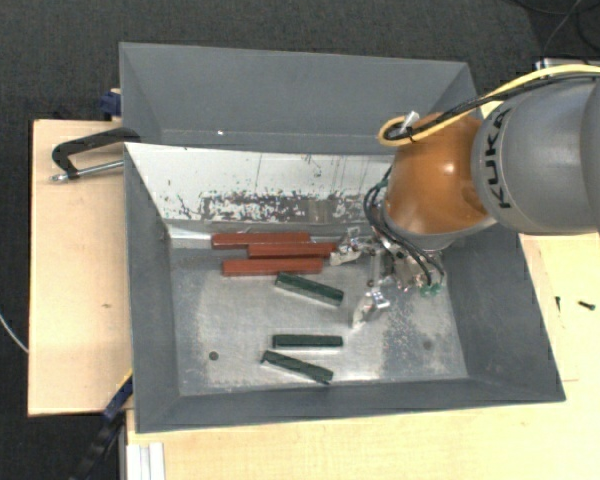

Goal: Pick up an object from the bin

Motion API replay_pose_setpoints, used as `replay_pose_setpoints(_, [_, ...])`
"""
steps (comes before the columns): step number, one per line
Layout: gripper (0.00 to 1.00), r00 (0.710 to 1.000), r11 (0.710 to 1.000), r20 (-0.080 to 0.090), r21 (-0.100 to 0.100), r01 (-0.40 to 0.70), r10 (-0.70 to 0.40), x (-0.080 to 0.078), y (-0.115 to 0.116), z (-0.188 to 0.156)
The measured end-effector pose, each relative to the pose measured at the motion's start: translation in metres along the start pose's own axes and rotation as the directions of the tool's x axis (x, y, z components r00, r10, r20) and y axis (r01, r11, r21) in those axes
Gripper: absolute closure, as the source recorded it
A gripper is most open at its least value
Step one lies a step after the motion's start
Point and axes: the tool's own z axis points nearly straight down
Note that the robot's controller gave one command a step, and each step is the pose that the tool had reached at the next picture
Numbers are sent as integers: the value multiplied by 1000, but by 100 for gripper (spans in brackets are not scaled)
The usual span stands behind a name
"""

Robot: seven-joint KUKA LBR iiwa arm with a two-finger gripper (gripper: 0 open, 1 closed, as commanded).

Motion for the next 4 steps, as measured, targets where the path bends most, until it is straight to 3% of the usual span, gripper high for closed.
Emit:
replay_pose_setpoints(1, [100, 973, 973, -5, 6, -230, 230, -35, 31, -4])
replay_pose_setpoints(2, [100, 973, 973, -4, 6, -230, 230, -35, 31, -4])
replay_pose_setpoints(3, [100, 969, 969, -5, 1, -245, 245, -28, 30, -58])
replay_pose_setpoints(4, [100, 982, 982, 3, 0, -190, 190, -37, 37, -102])
